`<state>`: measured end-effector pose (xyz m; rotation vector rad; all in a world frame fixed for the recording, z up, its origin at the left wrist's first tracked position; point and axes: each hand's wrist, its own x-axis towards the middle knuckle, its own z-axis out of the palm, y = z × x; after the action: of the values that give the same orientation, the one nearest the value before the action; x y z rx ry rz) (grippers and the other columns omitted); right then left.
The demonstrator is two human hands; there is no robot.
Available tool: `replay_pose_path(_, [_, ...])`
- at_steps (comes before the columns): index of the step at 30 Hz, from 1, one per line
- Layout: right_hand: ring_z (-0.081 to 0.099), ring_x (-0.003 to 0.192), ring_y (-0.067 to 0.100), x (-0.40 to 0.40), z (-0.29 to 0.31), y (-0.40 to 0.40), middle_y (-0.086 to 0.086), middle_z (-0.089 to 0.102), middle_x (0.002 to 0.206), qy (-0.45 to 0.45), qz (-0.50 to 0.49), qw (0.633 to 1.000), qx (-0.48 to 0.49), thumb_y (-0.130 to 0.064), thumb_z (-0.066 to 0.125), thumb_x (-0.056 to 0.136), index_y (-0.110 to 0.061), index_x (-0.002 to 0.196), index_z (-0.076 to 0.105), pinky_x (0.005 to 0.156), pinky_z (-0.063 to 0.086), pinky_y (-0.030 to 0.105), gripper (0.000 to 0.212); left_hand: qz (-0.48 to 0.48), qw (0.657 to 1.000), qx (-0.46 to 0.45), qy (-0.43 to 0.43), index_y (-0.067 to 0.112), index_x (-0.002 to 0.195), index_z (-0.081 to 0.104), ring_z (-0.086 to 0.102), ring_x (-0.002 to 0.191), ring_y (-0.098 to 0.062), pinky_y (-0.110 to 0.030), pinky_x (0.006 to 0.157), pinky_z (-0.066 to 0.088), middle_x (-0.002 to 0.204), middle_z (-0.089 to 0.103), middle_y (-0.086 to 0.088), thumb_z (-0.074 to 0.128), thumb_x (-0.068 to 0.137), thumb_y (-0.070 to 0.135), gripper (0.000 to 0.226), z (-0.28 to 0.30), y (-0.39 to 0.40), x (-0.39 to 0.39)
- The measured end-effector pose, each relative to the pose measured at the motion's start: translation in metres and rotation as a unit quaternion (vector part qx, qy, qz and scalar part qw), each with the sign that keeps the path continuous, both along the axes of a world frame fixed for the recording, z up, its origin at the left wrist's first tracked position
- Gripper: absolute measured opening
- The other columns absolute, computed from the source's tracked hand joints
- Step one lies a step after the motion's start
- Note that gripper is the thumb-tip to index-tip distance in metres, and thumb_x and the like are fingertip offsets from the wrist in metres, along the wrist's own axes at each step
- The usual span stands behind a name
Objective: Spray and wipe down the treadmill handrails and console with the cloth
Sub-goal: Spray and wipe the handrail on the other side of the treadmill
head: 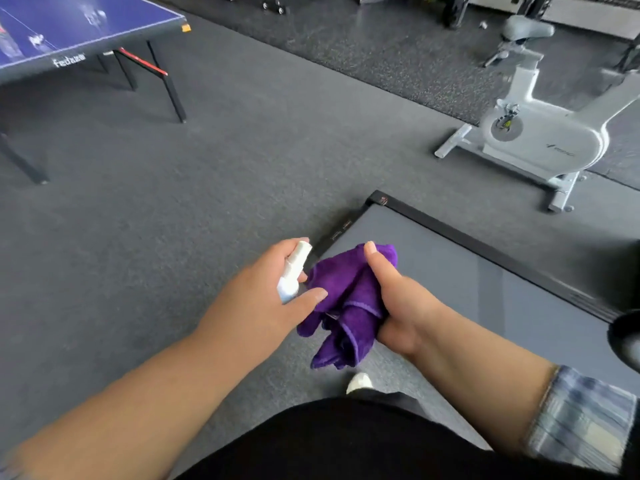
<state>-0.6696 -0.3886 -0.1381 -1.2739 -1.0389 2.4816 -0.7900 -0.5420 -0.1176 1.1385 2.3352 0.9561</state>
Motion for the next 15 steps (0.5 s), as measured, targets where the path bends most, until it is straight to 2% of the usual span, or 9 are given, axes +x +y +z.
replay_pose_path(2, [0.071,0.104,0.033,-0.029,-0.007,0.015,0.018,0.073,0.113,0.020,0.027,0.999,-0.015,-0.037,0.061,0.095,-0.002,0.122,0.062,0.090,0.057,0.045,0.045,-0.041,0.998,-0.020,0.037,0.055,0.129,0.035,0.052,0.094,0.013,-0.011,0.075,0.037,0.100,0.056,0.031,0.068,0.078,0.055,0.061,-0.005,0.024,-0.028])
replay_pose_path(4, [0.071,0.103,0.032,-0.061,-0.015,0.035,0.019,0.072,0.114,0.038,0.031,0.998,-0.024,-0.026,0.057,0.100,-0.001,0.122,0.063,0.084,0.060,0.042,0.034,-0.063,0.995,-0.048,0.064,0.054,0.132,0.032,0.051,0.099,0.010,-0.017,0.080,0.039,0.106,0.055,0.030,0.066,0.081,0.054,0.061,-0.013,0.053,-0.062])
replay_pose_path(7, [0.069,0.104,0.039,-0.121,-0.026,0.076,0.025,0.070,0.113,0.040,0.032,0.998,-0.038,-0.017,0.051,0.100,0.004,0.119,0.063,0.095,0.054,0.053,0.031,-0.058,0.994,-0.073,0.062,0.051,0.133,0.035,0.052,0.099,0.014,-0.014,0.080,0.040,0.112,0.057,0.028,0.066,0.086,0.045,0.057,-0.021,0.097,-0.124])
replay_pose_path(10, [0.067,0.107,0.042,-0.190,-0.028,0.128,0.028,0.069,0.114,0.036,0.028,0.998,-0.048,-0.010,0.047,0.096,0.008,0.121,0.061,0.092,0.055,0.052,0.034,-0.035,0.997,-0.065,0.037,0.050,0.131,0.038,0.049,0.094,0.022,-0.007,0.074,0.036,0.105,0.059,0.029,0.065,0.088,0.043,0.051,-0.019,0.143,-0.193])
replay_pose_path(13, [0.071,0.096,0.036,-0.252,-0.016,0.176,0.026,0.071,0.111,0.039,0.018,0.997,-0.060,-0.008,0.046,0.094,0.007,0.116,0.063,0.081,0.058,0.044,0.032,0.004,0.999,-0.047,0.015,0.054,0.131,0.035,0.052,0.097,0.019,-0.015,0.081,0.042,0.108,0.060,0.028,0.064,0.089,0.041,0.053,-0.009,0.182,-0.254])
replay_pose_path(15, [0.069,0.098,0.037,-0.292,-0.011,0.201,0.026,0.070,0.113,0.046,0.010,0.997,-0.054,-0.008,0.047,0.094,0.006,0.121,0.061,0.082,0.058,0.044,0.034,0.025,0.999,-0.028,0.010,0.062,0.135,0.024,0.057,0.103,0.008,-0.025,0.089,0.045,0.117,0.060,0.026,0.064,0.090,0.040,0.064,-0.004,0.203,-0.291])
